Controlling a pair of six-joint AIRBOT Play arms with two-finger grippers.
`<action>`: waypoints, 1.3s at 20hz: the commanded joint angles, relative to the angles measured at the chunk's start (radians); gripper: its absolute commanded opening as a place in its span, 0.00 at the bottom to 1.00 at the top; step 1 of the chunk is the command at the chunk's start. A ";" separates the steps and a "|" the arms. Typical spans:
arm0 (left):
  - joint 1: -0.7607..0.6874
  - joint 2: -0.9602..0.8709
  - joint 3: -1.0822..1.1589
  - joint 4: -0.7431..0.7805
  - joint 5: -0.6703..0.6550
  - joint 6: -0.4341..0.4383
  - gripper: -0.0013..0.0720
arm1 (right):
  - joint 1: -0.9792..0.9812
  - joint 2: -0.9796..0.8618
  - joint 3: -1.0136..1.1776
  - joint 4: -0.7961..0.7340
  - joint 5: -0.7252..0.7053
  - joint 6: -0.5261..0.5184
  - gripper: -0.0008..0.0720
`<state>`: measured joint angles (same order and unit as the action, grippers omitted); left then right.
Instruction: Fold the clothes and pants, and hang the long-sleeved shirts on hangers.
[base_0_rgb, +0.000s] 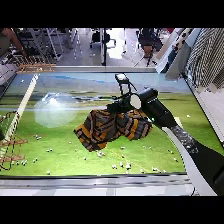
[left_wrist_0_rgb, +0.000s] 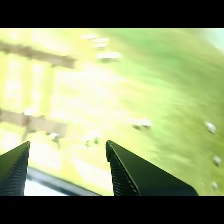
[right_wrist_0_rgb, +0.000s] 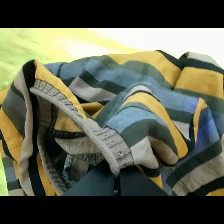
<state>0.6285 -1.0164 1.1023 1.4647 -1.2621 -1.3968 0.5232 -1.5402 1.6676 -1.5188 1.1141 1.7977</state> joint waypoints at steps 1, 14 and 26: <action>0.140 0.013 -0.114 0.102 0.150 -0.043 0.67 | 0.001 -0.001 0.000 0.003 -0.014 -0.037 0.04; 0.079 -0.233 -0.117 0.124 0.389 -0.028 0.44 | 0.001 -0.001 0.000 0.003 0.019 -0.057 0.04; 0.058 -0.137 -0.074 0.123 0.406 -0.027 0.04 | 0.001 0.000 0.000 0.046 0.024 -0.057 0.04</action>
<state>0.6876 -1.1984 1.0016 1.5864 -0.8593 -1.4258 0.5232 -1.5406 1.6676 -1.4796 1.1370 1.7405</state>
